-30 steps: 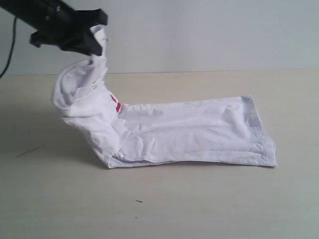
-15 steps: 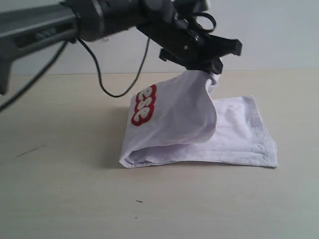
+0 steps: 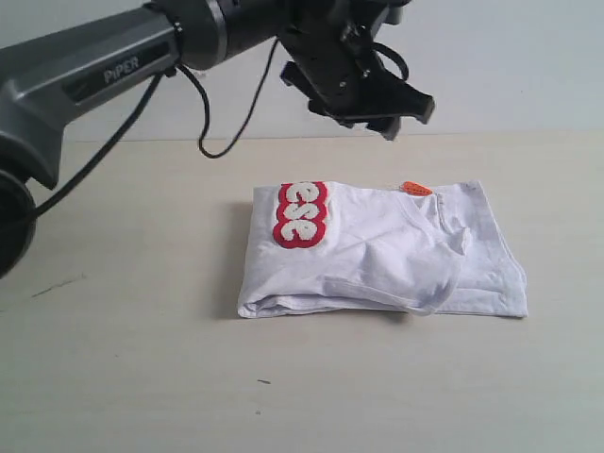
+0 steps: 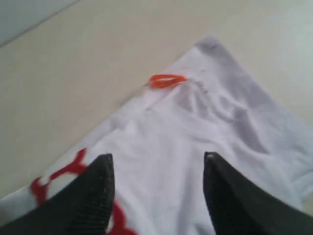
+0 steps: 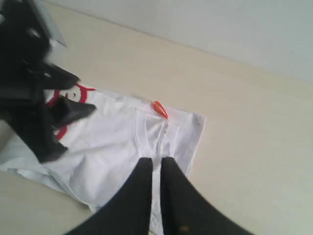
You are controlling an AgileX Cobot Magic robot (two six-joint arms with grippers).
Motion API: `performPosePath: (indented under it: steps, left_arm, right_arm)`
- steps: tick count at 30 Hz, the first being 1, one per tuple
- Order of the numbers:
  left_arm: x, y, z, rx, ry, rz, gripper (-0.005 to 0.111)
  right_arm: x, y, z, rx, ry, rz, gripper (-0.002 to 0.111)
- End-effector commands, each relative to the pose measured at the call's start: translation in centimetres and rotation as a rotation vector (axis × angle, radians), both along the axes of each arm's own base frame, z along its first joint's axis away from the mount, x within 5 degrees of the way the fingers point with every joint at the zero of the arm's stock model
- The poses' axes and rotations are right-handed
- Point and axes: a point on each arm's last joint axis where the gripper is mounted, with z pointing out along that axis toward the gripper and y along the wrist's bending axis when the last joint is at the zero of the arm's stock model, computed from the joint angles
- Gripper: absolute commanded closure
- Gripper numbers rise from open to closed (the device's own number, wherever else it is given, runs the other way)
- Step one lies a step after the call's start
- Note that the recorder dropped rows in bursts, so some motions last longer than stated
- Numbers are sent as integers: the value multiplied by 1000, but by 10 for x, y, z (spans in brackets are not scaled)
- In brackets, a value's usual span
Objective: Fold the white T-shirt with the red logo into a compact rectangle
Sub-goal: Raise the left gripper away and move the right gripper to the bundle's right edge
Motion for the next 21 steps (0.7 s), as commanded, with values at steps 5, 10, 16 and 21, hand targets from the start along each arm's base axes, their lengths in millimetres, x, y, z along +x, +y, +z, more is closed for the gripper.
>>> performPosePath:
  steps: [5,10,16,21]
  left_arm:
    - [11,69,48,111,35,143,62]
    - [9,104,75,102,22,203,69]
    - [1,140,101,66,-34,260,107]
    - [-7,162,106,54,-53,294,107]
  right_arm:
    - [24,-44,-88,83,142,-197,70]
    - [36,-47,-153,228,290,-152,63]
    - [54,-43,-211,298,430,-88,63]
    - [65,-35,-234,392,437,-24,63]
